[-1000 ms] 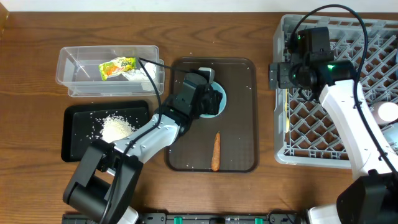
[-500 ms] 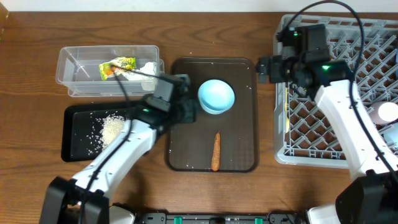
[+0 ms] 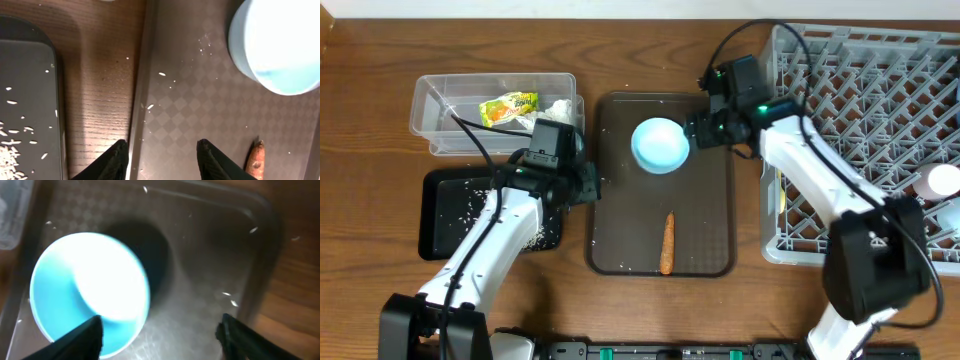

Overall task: Sort waste into correct bins and load items into the dishwasher rack
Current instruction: 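Release the bowl with the left gripper and reach the right gripper to it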

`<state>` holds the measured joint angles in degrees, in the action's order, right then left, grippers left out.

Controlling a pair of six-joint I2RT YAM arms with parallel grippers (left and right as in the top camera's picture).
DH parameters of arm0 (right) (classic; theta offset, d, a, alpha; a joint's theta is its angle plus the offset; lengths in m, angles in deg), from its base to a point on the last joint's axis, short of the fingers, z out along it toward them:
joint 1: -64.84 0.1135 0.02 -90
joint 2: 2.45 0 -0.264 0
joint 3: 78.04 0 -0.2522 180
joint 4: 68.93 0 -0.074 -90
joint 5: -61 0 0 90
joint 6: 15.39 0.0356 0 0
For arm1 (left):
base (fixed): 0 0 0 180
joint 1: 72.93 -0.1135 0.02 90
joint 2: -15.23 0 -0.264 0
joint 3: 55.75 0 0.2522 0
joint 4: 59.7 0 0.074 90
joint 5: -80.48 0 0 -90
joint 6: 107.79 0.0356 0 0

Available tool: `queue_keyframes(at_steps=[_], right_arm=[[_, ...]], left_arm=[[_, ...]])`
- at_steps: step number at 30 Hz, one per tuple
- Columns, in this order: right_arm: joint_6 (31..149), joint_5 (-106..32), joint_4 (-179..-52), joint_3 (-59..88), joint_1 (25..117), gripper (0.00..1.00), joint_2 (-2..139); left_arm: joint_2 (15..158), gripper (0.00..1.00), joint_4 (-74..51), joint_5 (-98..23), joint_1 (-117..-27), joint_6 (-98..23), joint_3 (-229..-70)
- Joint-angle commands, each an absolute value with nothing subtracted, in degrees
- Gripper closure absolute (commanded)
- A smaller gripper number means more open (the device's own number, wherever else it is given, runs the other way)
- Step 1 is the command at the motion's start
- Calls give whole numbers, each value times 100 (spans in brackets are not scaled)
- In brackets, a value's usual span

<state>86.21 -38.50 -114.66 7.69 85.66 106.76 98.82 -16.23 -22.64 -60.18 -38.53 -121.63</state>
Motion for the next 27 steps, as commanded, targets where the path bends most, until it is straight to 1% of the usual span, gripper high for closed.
queue_keyframes(at_steps=[1, 5, 14, 16, 20, 23, 27], right_arm=[[9228, -3868, -11355, 769, 8620, 34, 11019], [9390, -3874, -11267, 769, 8660, 36, 11312], [9390, -3966, -11202, 769, 8747, 35, 11480], [9388, -3957, -11197, 764, 8747, 37, 11476], [9388, -3927, -11195, 762, 8651, 38, 11310], [9383, -3666, -11156, 760, 8574, 36, 11026], [9053, -3590, -10928, 760, 8592, 34, 10632]], left_arm=[[9821, 53, -1603, -2231, -6044, -3800, -12227], [9821, 52, -1603, -2229, -6044, -3798, -12227], [9821, 52, -1603, -2231, -6044, -3800, -12227], [9821, 52, -1599, -2231, -6044, -3800, -12227], [9821, 52, -1601, -2231, -6044, -3800, -12227], [9821, 52, -1601, -2231, -6044, -3798, -12227], [9821, 51, -1605, -2231, -6044, -3800, -12227]])
